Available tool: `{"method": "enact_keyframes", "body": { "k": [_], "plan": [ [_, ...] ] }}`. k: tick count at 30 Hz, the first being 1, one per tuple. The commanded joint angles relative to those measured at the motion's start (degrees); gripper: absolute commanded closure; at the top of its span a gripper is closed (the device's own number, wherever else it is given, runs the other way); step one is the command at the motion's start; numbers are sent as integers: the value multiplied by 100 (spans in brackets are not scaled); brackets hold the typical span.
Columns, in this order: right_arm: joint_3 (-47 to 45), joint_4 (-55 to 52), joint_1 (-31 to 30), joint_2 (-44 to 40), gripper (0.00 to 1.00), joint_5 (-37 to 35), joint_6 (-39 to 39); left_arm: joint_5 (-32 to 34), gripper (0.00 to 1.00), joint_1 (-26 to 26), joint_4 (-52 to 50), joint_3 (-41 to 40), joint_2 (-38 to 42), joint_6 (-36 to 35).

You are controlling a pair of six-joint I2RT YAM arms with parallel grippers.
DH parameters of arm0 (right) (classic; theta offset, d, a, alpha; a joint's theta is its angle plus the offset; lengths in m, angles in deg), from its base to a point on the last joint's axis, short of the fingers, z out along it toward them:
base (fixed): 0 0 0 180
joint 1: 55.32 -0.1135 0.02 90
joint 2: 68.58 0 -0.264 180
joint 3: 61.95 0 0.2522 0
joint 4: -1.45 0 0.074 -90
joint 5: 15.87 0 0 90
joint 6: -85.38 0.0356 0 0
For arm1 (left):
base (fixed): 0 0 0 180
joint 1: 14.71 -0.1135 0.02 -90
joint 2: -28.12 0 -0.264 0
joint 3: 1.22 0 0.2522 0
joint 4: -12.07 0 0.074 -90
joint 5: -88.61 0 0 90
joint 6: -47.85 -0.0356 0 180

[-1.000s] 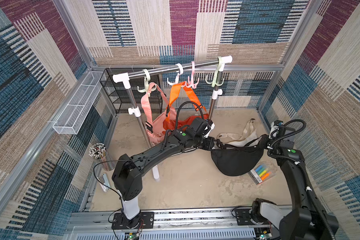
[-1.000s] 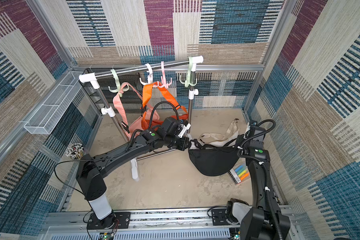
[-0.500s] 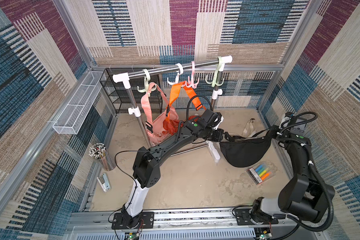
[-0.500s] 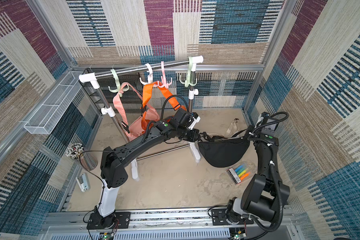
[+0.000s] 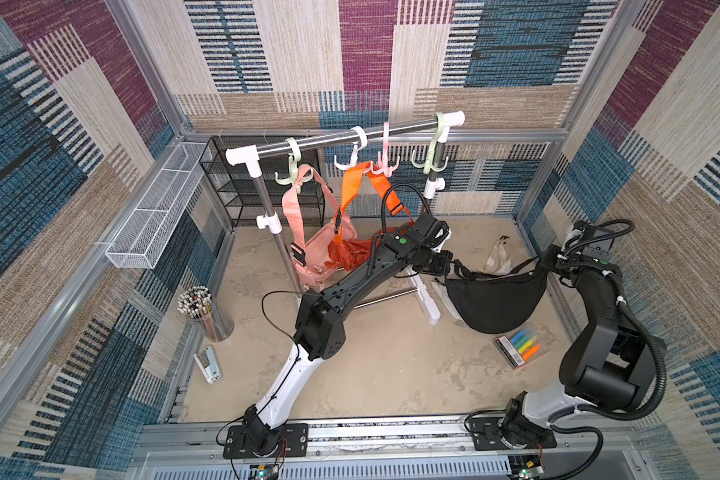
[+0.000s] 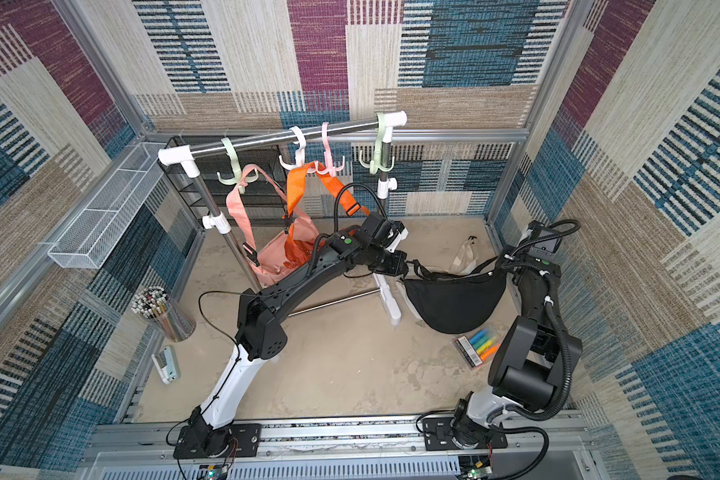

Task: Take the bag off the hook
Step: Place the bag inside the bag.

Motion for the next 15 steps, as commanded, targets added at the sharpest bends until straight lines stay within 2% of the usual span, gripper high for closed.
{"method": "enact_keyframes", "body": {
  "k": [1, 6, 11, 15],
  "plan": [
    [103, 182, -2, 42, 76, 195, 36, -105, 89, -20, -79, 93, -39, 172],
    [98, 116, -1, -58, 54, 193, 76, -73, 75, -20, -86, 29, 86, 200],
    [104, -20, -2, -316, 51, 274, 94, -54, 68, -18, -82, -139, 312, 285],
    [127, -120, -2, -535, 51, 404, 164, -83, 68, -3, -81, -230, 472, 321]
  ]
}}
